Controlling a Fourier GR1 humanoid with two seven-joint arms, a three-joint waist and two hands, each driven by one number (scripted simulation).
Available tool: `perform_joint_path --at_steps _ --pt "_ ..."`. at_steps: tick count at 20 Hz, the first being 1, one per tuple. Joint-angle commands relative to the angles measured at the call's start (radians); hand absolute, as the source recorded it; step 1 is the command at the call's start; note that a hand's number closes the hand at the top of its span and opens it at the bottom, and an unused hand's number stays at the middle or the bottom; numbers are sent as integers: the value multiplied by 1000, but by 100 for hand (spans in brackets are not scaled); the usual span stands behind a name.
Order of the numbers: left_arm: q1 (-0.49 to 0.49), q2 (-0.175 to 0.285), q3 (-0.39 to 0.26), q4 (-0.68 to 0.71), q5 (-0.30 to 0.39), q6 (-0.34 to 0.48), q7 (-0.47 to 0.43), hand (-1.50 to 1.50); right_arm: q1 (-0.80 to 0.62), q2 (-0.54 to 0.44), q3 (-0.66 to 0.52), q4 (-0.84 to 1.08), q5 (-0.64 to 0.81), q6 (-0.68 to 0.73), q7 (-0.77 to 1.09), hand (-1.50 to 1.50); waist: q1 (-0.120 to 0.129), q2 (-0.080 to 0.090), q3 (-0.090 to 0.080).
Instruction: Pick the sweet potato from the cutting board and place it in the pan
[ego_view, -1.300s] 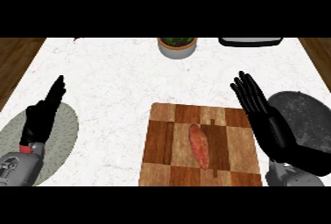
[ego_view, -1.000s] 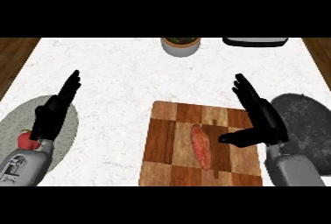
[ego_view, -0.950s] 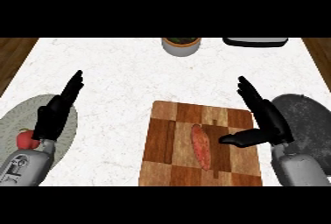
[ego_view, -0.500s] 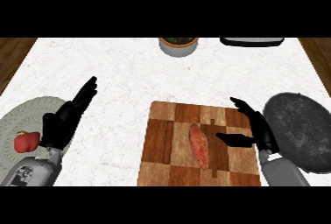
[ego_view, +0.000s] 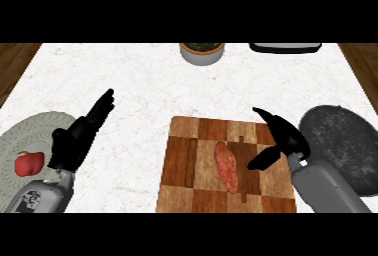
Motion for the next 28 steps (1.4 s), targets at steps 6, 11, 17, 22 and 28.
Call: perform_joint_path --at_steps 6,11,17,22,28 --pt "-8 16 29 -5 21 -41 -1 0 -286 79 42 131 -163 489 381 -150 23 6 0" --pt "6 8 37 -7 9 -36 8 0 -364 202 31 217 -252 584 536 -150 7 4 0" --pt "-39 -18 59 5 0 -29 43 0 -353 194 75 197 -223 585 563 -150 -13 0 1" --pt "37 -16 37 -50 -32 -36 16 0 -377 268 97 216 -207 541 647 -150 -5 0 1" --pt "14 -47 62 -14 -30 -36 14 0 -287 205 141 183 -161 562 594 -150 -14 0 1"
